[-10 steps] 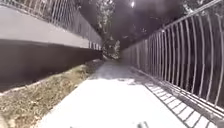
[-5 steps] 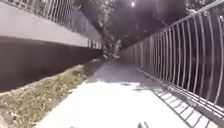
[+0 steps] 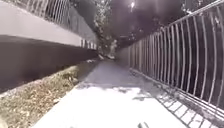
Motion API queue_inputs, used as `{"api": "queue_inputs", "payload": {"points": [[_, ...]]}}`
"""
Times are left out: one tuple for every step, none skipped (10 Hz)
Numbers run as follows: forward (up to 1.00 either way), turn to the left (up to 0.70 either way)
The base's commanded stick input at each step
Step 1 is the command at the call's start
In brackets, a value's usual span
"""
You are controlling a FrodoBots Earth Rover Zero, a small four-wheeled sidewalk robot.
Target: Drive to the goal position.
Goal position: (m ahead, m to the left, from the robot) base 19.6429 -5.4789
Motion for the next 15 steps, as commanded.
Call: {"api": "queue_inputs", "payload": {"points": [[0.70,0.00],[0.70,0.00],[0.70,0.00],[0.70,0.00],[0.70,0.00],[0.70,0.01],[0.70,0.06],[0.70,0.11],[0.70,0.14],[0.70,0.16],[0.70,0.17],[0.70,0.09],[0.70,0.00],[0.70,0.06],[0.70,0.01]]}}
